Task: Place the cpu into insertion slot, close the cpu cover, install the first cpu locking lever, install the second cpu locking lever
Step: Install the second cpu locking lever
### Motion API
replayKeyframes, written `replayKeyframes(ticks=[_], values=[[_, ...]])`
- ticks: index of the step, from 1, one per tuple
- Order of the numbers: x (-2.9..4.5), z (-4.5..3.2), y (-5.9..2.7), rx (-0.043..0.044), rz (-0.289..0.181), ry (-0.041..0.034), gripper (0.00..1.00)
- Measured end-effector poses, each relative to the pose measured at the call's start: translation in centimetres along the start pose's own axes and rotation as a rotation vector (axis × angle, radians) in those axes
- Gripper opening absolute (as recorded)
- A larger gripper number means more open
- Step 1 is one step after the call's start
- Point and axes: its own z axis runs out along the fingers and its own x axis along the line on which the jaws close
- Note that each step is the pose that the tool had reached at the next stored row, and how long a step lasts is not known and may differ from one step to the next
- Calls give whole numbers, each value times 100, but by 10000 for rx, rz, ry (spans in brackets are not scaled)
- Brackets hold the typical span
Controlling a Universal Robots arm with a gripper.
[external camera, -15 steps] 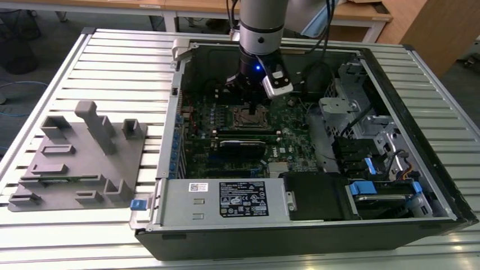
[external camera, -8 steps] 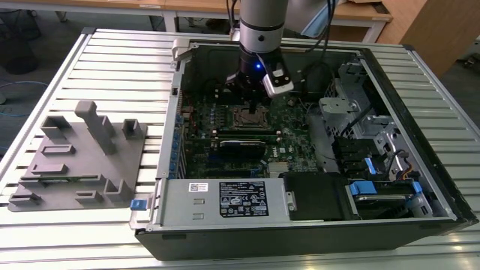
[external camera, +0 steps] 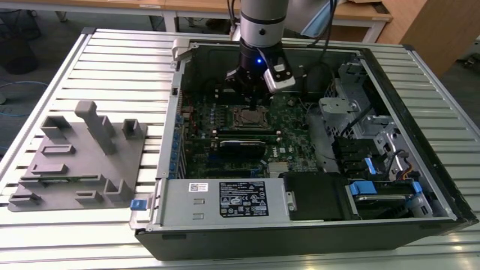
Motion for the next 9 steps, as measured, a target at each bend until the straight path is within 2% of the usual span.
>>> replayKeyframes(ticks=[3, 9], values=[[-2, -38, 0, 1, -1, 1, 11], [-2, -41, 0, 0, 0, 0, 11]])
